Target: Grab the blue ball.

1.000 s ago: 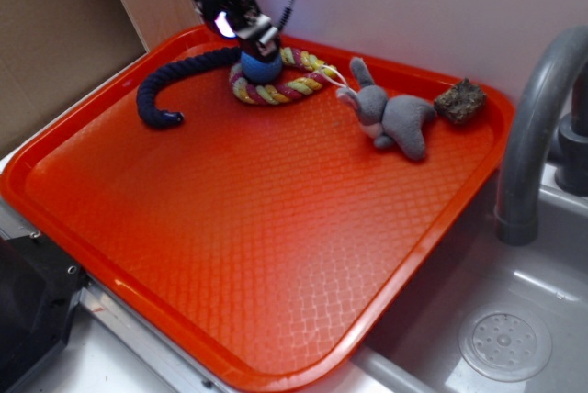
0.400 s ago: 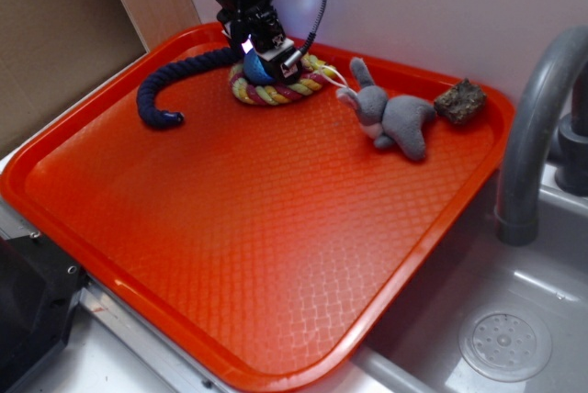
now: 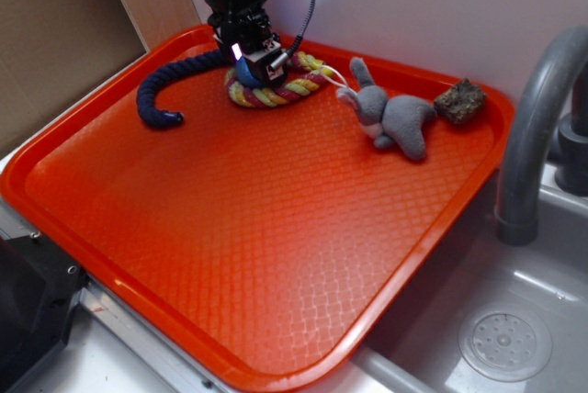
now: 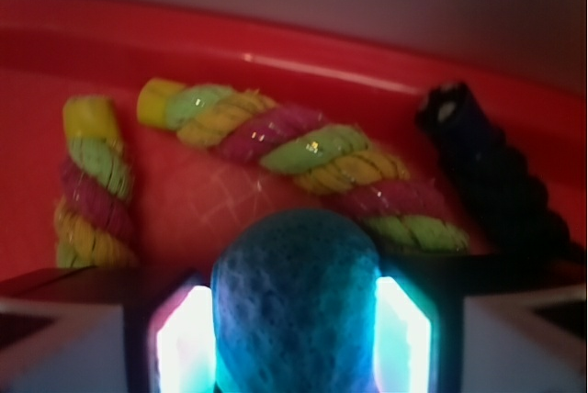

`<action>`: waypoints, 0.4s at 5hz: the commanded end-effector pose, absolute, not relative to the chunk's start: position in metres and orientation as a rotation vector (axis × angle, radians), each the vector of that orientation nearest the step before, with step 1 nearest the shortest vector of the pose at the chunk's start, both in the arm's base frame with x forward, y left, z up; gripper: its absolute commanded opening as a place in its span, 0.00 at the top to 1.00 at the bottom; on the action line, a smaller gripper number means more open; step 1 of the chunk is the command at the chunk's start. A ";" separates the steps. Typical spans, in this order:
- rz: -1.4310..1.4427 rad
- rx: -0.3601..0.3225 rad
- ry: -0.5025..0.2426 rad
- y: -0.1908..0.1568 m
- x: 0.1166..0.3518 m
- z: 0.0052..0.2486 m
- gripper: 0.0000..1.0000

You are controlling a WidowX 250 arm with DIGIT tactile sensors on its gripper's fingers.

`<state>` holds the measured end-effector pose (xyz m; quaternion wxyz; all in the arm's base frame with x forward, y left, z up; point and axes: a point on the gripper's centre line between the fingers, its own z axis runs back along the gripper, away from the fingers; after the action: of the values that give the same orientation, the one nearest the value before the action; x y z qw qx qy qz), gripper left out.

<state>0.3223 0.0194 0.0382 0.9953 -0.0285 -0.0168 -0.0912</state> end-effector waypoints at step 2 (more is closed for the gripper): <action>-0.330 -0.086 -0.053 0.023 0.216 0.152 1.00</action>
<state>0.2145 0.0219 0.1444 0.9853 -0.0485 -0.0062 -0.1638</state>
